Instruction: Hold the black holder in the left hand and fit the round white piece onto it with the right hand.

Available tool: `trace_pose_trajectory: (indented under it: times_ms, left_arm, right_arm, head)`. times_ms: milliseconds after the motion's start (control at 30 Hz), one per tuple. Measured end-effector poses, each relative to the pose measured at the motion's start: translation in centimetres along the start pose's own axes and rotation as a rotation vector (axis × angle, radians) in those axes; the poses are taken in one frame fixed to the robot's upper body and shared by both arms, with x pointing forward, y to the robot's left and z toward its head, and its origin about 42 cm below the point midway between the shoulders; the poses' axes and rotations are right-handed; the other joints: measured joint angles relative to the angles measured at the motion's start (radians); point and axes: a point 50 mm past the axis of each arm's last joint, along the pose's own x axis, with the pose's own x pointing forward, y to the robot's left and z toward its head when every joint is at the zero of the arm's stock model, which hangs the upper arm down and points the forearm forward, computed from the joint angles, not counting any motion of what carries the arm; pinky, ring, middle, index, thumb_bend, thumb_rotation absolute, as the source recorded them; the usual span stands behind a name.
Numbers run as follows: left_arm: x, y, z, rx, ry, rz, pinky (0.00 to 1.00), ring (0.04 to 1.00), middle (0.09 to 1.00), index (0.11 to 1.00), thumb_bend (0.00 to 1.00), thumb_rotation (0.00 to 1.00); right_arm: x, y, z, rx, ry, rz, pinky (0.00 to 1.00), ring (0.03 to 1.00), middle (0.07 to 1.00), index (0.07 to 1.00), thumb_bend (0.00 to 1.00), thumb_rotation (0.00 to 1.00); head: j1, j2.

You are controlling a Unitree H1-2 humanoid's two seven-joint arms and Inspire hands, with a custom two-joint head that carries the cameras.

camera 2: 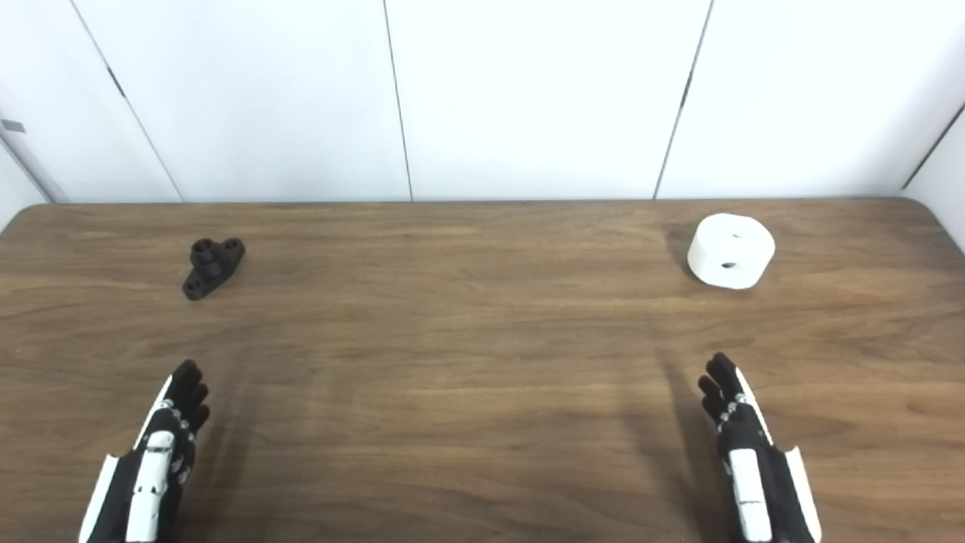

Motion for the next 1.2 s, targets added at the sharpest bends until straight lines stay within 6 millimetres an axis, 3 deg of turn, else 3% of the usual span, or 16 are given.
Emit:
trace_pose_trajectory:
  times_ms: [267,567,700,967,1200]
  left_arm:
    - [-0.13,-0.06,-0.06,0.001,0.004,-0.002,1.00,1.000,1.000,0.979,0.17,1.00]
    - [-0.38,-0.26,-0.27,0.022,0.010,-0.008,1.00,1.000,1.000,0.978,0.16,0.98]
    - [-0.61,-0.25,-0.51,0.022,0.007,-0.007,1.00,1.000,0.999,0.971,0.16,0.93]
    - [-0.74,-0.53,-0.63,0.029,0.007,-0.014,1.00,1.000,0.995,0.968,0.11,0.95]
    - [-0.79,-0.73,-0.78,0.024,0.013,-0.017,1.00,1.000,0.984,0.958,0.14,0.87]
  right_arm:
    - [-0.02,-0.02,-0.02,0.001,-0.002,-0.001,0.98,0.953,0.964,0.951,0.48,0.99]
    - [-0.09,-0.10,-0.04,0.009,-0.024,0.000,1.00,0.974,0.979,0.973,0.45,1.00]
    - [-0.11,-0.16,-0.06,0.023,-0.031,0.003,1.00,0.982,0.986,0.978,0.44,1.00]
    - [-0.16,-0.25,-0.15,0.032,-0.031,0.001,1.00,1.000,0.995,0.984,0.50,1.00]
    - [-0.18,-0.36,-0.25,0.038,-0.052,0.014,1.00,1.000,0.995,0.986,0.51,1.00]
  head:
    - [0.035,-0.018]
    - [0.098,-0.080]
    - [0.130,-0.104]
    - [0.157,-0.132]
    - [0.184,-0.144]
